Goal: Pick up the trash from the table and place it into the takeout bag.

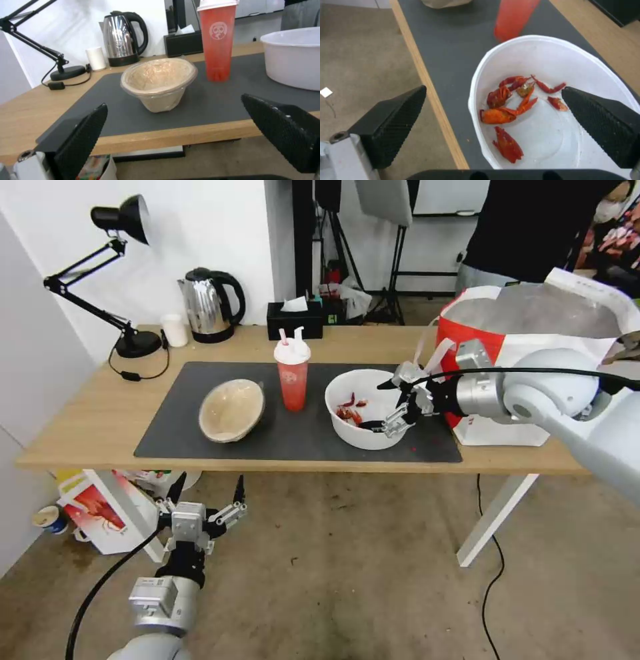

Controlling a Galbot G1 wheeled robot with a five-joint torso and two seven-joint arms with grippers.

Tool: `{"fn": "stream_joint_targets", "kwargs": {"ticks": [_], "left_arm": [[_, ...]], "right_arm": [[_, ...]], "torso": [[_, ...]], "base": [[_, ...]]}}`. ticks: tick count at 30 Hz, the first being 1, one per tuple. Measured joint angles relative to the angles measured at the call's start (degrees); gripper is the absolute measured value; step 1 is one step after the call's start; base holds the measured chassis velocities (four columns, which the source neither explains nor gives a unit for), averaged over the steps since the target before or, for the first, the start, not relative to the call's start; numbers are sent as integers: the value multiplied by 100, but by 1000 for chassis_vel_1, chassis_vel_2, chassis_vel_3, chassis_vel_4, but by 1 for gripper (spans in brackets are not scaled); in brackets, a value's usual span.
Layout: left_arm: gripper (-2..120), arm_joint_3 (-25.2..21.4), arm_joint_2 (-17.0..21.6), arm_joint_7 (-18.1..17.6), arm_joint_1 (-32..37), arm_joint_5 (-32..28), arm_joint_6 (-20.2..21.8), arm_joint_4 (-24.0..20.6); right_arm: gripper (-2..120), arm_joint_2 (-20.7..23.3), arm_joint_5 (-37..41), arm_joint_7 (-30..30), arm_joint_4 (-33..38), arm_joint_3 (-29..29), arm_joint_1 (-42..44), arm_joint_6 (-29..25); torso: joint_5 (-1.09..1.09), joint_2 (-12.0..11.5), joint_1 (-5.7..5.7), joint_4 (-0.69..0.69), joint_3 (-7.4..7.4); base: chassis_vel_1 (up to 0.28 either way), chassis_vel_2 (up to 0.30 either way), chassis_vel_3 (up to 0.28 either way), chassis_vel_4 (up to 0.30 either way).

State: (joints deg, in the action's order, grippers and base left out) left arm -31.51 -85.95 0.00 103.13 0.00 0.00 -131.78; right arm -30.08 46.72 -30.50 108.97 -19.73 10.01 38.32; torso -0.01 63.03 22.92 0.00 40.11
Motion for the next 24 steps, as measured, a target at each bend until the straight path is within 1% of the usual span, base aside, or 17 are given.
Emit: {"fn": "stream_joint_targets", "kwargs": {"ticks": [2,7,16,24], "left_arm": [[100,0,0,0,0,0,0,0],[100,0,0,0,0,0,0,0],[100,0,0,0,0,0,0,0],[100,0,1,0,0,0,0,0]], "right_arm": [[100,-42,-12,42,-30,-14,7,80],[100,-33,-79,-15,-22,-69,-16,67],[100,7,-357,-43,-41,-406,-193,24],[100,-112,-487,7,-118,-612,-372,63]], "torso": [[1,0,0,0,0],[0,0,0,0,0],[1,0,0,0,0],[0,0,0,1,0]], "base": [[0,0,0,0],[0,0,0,0],[0,0,0,0],[0,0,0,0]]}}
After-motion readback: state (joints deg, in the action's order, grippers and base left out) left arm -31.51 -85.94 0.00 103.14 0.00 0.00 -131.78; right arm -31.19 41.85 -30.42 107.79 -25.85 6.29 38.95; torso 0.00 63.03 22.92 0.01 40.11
